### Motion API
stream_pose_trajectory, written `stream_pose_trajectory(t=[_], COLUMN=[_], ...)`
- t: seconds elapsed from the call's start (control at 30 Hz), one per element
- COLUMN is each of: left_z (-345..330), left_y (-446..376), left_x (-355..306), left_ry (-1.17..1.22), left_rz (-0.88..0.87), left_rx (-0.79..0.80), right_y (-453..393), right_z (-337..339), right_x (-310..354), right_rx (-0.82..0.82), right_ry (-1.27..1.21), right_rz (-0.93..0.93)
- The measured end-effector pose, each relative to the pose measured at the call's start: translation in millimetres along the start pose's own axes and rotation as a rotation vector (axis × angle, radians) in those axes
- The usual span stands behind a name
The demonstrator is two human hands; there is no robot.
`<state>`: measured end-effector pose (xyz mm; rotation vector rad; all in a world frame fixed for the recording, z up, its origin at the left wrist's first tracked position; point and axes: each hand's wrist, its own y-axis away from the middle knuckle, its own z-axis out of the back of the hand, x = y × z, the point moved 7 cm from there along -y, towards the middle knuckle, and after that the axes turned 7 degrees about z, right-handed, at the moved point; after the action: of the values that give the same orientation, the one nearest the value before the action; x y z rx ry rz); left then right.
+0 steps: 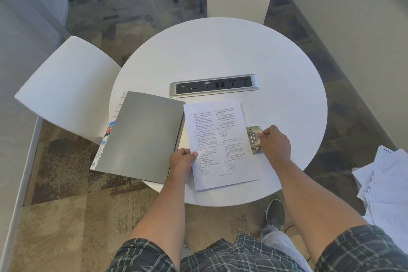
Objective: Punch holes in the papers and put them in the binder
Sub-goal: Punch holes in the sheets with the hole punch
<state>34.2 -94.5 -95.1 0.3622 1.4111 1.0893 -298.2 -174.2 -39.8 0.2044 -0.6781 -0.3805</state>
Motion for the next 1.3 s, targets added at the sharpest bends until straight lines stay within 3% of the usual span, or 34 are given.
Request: stream_pose_trajectory(t=[0.47,0.83,1.3], left_z=[-7.3,-23.2,-21.7], left_y=[-5.4,-9.5,-3.2], left_x=[0.2,-9.6,-12.4], left_ry=[-0.089,-0.135,-0.168], left_rz=[-0.047,-0.055,-0.065], left_rx=[-0.028,0.072,0.014], right_y=[0.9,1.0,1.4], right_z=[-0.6,-1.2,2.5], right_x=[0.6,-0.2,2.7], right_rx=[-0.004,-0.002,-0.006], right_ry=[-0.004,-0.016,0.044], right_rz=[-0.015,-0.031,-0.036])
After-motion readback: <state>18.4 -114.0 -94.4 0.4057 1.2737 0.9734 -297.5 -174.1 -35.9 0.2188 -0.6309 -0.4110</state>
